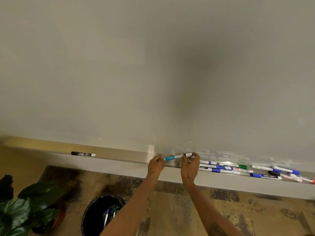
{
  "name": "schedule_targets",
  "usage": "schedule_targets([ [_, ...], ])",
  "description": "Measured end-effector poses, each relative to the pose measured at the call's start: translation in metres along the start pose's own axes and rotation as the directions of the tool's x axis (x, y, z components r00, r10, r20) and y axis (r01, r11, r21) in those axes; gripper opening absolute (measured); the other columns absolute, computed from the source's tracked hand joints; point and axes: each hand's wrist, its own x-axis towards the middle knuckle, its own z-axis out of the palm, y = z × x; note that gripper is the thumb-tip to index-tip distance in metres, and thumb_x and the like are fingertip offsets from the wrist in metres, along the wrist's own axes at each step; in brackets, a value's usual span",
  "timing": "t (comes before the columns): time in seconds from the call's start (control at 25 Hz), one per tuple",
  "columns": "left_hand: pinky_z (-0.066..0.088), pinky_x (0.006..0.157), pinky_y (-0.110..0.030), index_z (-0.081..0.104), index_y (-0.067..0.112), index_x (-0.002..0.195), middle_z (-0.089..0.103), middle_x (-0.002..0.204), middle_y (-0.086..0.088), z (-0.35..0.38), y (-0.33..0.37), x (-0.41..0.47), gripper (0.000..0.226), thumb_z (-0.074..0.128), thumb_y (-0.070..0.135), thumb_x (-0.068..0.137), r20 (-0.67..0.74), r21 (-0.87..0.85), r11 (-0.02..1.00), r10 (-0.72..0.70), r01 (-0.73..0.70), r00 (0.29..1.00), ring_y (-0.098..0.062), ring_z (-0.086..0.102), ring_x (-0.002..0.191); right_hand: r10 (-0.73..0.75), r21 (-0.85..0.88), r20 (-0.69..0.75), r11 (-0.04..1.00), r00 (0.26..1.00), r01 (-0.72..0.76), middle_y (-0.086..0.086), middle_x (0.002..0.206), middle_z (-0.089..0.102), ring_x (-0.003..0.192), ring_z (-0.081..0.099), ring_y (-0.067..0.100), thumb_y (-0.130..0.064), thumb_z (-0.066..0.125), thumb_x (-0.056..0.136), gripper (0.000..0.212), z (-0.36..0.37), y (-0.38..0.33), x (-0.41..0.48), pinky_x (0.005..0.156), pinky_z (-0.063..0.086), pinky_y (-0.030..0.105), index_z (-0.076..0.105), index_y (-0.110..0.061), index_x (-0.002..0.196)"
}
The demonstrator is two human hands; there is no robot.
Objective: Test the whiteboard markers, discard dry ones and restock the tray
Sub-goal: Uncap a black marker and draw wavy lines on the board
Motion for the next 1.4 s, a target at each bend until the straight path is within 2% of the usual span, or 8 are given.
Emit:
schedule_targets([
  [0.24,0.056,0.095,-0.038,0.067,0.01,0.116,0.074,0.109,-0.011,0.014,0.027,-0.043,0.025,0.058,0.025,0.099,0.208,0.036,0.999,-0.006,-0.002,0.978,-0.026,0.071,0.1,-0.2,0.215,-0.119,0.951,0.973,0.222,-0.002,0.129,0.055,0.107,0.063,0.02,-0.016,0.054,0.1,0.042,-0.026,-0.04,-0.018,0.085,0.056,0.031,0.037,-0.027,0.136],
  [0.32,0.055,0.09,-0.033,0.07,0.015,0.112,0.075,0.107,-0.002,0.021,0.045,-0.061,0.027,0.054,0.032,0.1,0.23,0.107,0.984,0.116,-0.144,0.966,-0.021,0.071,0.099,-0.334,0.207,-0.102,0.914,0.937,0.349,-0.016,0.137,0.049,0.111,0.062,0.021,-0.022,0.049,0.102,0.04,-0.036,-0.05,-0.02,0.091,0.055,0.034,0.038,-0.032,0.139],
  [0.44,0.056,0.088,-0.027,0.073,0.018,0.111,0.076,0.103,0.003,0.034,0.085,-0.101,0.032,0.049,0.037,0.102,0.216,-0.072,0.916,0.4,-0.394,0.891,-0.015,0.072,0.097,-0.5,0.194,-0.033,0.846,0.865,0.497,-0.019,0.141,0.048,0.116,0.06,0.014,-0.02,0.049,0.102,0.044,-0.054,-0.068,-0.036,0.094,0.053,0.026,0.039,-0.031,0.143],
  [0.56,0.057,0.088,-0.027,0.071,0.015,0.117,0.075,0.109,-0.001,0.041,0.124,-0.132,0.029,0.05,0.028,0.102,0.166,-0.254,0.804,0.584,-0.538,0.795,-0.015,0.071,0.1,-0.549,0.253,-0.025,0.805,0.835,0.537,-0.001,0.127,0.062,0.106,0.064,0.014,-0.022,0.052,0.099,0.036,-0.063,-0.088,-0.043,0.091,0.056,0.034,0.049,-0.02,0.135],
  [0.96,0.056,0.09,-0.038,0.071,0.005,0.111,0.074,0.11,-0.006,0.025,0.208,-0.195,0.027,0.048,0.017,0.104,0.174,-0.325,0.626,0.776,-0.709,0.606,-0.023,0.07,0.104,-0.64,0.389,0.128,0.735,0.758,0.555,-0.015,0.099,0.067,0.091,0.065,0.0,-0.027,0.047,0.103,0.024,-0.097,-0.193,-0.062,0.081,0.051,0.013,0.053,-0.032,0.126],
  [1.12,0.055,0.08,-0.027,0.068,-0.001,0.102,0.074,0.1,-0.012,0.026,0.239,-0.222,0.027,0.046,0.014,0.104,0.119,-0.331,0.56,0.824,-0.76,0.555,-0.019,0.069,0.092,-0.695,0.344,0.068,0.69,0.716,0.637,-0.026,0.1,0.061,0.092,0.06,-0.016,-0.025,0.045,0.104,0.026,-0.111,-0.231,-0.07,0.081,0.045,0.004,0.052,-0.032,0.127],
  [1.32,0.055,0.078,-0.025,0.066,0.01,0.094,0.07,0.086,-0.002,0.03,0.276,-0.26,0.025,0.045,0.018,0.104,0.042,-0.422,0.456,0.873,-0.783,0.486,-0.018,0.069,0.09,-0.775,0.354,0.007,0.593,0.632,0.723,0.005,0.076,0.068,0.069,0.064,0.02,-0.035,0.044,0.103,0.021,-0.135,-0.27,-0.082,0.064,0.054,0.035,0.056,-0.051,0.109],
  [1.4,0.056,0.081,-0.028,0.066,0.011,0.093,0.07,0.086,-0.005,0.027,0.292,-0.273,0.025,0.044,0.019,0.105,0.006,-0.454,0.39,0.9,-0.801,0.435,-0.021,0.071,0.092,-0.812,0.399,0.006,0.538,0.584,0.743,-0.003,0.077,0.068,0.066,0.061,0.016,-0.032,0.045,0.102,0.021,-0.143,-0.282,-0.088,0.061,0.05,0.032,0.06,-0.046,0.105],
])
